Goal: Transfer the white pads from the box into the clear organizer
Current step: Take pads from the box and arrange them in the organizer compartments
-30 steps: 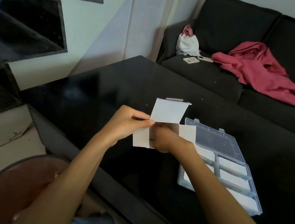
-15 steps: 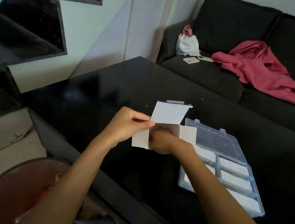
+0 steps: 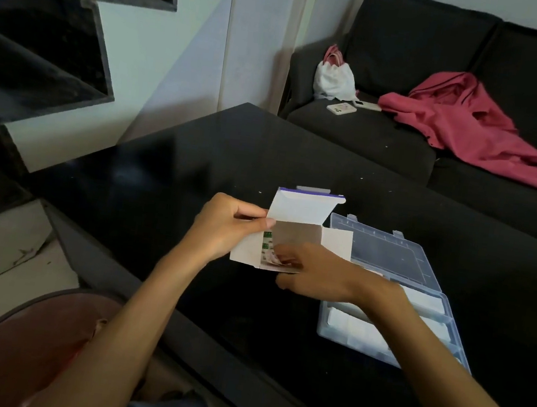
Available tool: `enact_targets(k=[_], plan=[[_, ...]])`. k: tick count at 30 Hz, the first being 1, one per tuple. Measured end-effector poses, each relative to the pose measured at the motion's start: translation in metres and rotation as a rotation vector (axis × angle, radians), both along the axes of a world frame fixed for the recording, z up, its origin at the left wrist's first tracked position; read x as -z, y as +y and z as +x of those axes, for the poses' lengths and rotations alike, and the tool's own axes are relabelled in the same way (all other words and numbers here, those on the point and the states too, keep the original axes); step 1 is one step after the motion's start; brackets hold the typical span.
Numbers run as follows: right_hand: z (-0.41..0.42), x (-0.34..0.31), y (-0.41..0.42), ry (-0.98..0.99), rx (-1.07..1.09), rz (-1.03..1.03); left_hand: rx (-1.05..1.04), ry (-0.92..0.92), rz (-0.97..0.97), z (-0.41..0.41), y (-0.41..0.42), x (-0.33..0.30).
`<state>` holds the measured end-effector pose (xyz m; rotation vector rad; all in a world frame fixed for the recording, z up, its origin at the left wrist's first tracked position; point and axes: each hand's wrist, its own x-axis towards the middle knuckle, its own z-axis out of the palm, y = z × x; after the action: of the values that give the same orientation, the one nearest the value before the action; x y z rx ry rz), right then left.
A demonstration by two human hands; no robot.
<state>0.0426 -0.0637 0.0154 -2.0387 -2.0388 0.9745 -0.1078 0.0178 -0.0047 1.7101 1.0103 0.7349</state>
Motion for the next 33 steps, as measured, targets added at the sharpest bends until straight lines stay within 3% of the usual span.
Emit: enact_targets(k=[6,17,20,22,24,26,28,29,31,33], plan=[[0.007,0.004,-0.014,0.189,0.082,0.375,-0.043,-0.020,0.054,0.002,0.004,0.000],[0.009,0.012,-0.018,0.709,0.593,0.622,-0.348,-0.020,0.047,0.036,0.016,0.011],[0.016,0.009,-0.018,0.768,0.714,0.676,-0.413,0.014,0.008,0.043,0.023,0.018],[0.021,0.013,-0.019,0.723,0.728,0.687,-0.371,0.084,-0.042,0.043,0.027,0.021],[0.024,0.017,-0.024,0.556,0.713,0.750,-0.360,0.212,0.001,0.042,0.024,0.015],[0.032,0.020,-0.033,0.152,0.611,0.952,-0.462,0.254,0.270,0.040,0.013,-0.002],[0.044,0.024,-0.041,-0.214,0.408,1.184,-0.522,0.106,0.515,0.038,-0.008,-0.027],[0.049,0.025,-0.044,-0.311,0.338,1.261,-0.481,0.032,0.524,0.038,-0.018,-0.036],[0.055,0.022,-0.049,-0.388,0.287,1.370,-0.273,0.006,0.339,0.042,-0.038,-0.045],[0.059,0.018,-0.053,-0.438,0.282,1.433,-0.027,0.083,0.034,0.049,-0.052,-0.045]])
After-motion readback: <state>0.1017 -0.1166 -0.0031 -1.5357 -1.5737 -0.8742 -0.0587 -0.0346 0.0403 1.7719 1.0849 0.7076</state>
